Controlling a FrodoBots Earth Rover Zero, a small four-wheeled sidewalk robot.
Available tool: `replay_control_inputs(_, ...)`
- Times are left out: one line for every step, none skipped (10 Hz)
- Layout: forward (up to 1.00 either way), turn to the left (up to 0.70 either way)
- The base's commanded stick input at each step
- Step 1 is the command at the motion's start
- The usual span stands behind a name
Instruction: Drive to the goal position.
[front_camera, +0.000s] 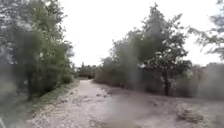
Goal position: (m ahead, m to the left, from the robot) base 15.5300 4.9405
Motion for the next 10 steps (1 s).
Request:
replay_control_inputs(0.45, 0.00)
replay_control_inputs(0.45, 0.00)
replay_control_inputs(0.45, 0.00)
replay_control_inputs(0.45, 0.00)
replay_control_inputs(0.45, 0.00)
replay_control_inputs(0.45, 0.00)
replay_control_inputs(0.45, 0.00)
replay_control_inputs(0.45, 0.00)
replay_control_inputs(0.45, 0.05)
replay_control_inputs(0.45, 0.17)
